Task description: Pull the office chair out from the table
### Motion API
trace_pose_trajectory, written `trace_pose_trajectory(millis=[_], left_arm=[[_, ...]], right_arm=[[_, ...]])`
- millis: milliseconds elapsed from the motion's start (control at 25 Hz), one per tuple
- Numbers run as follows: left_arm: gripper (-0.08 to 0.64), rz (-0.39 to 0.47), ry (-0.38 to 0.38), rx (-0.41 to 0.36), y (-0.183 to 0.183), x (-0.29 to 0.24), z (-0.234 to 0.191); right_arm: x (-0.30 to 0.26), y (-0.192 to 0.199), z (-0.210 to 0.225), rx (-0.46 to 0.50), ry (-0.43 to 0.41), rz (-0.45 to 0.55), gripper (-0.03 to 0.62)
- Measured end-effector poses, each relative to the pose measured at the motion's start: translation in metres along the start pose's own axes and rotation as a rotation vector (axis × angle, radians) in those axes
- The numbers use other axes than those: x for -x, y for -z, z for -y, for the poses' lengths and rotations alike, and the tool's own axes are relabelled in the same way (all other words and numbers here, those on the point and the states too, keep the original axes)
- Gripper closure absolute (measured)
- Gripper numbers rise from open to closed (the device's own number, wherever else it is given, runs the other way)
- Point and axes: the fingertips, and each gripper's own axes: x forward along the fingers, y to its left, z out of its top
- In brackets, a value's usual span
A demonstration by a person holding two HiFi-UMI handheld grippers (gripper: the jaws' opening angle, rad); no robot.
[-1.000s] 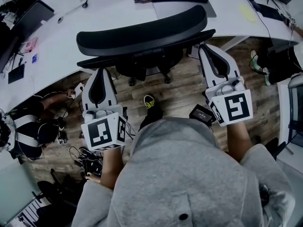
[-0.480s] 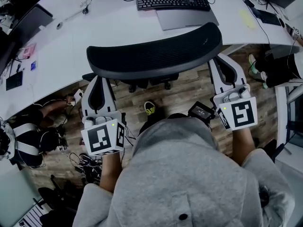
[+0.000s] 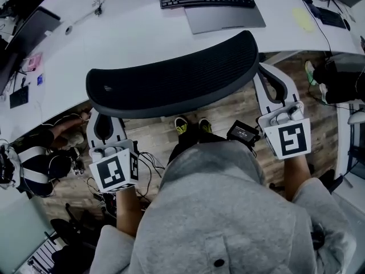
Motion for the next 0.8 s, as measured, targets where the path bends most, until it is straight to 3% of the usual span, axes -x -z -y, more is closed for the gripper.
trace_pose_trajectory(millis=[240,560,640,680,720,800], left_arm=[[0.546,-0.025,-0.024,-0.067,0.001,-0.005,-0.006],[0.541,-0.038,0.104,-0.126,0.012,-0.013,-0.007],[0.458,-0.055,0.162,-0.143,0.017,-0.012,-0.007],[0.397,-0.065,0.195,-0.148,0.02,-0.012,-0.008],[0.367,-0.07,0.226,-0.152,0.022,-0.011,-0.009],[0.335,-0.061,0.285,-0.168,0.024,-0.011,-0.013]], right_arm=[[-0.003,0.014,0.018,0.022,-0.027,-0.025,0.563],[-0.016,0.028,0.021,-0.023,-0.123,-0.098,0.56],[-0.016,0.032,0.017,-0.016,-0.179,-0.126,0.544],[-0.016,0.036,0.014,-0.007,-0.214,-0.149,0.491],[-0.016,0.04,0.01,0.011,-0.249,-0.173,0.441],[-0.016,0.047,0.005,0.073,-0.307,-0.211,0.411]])
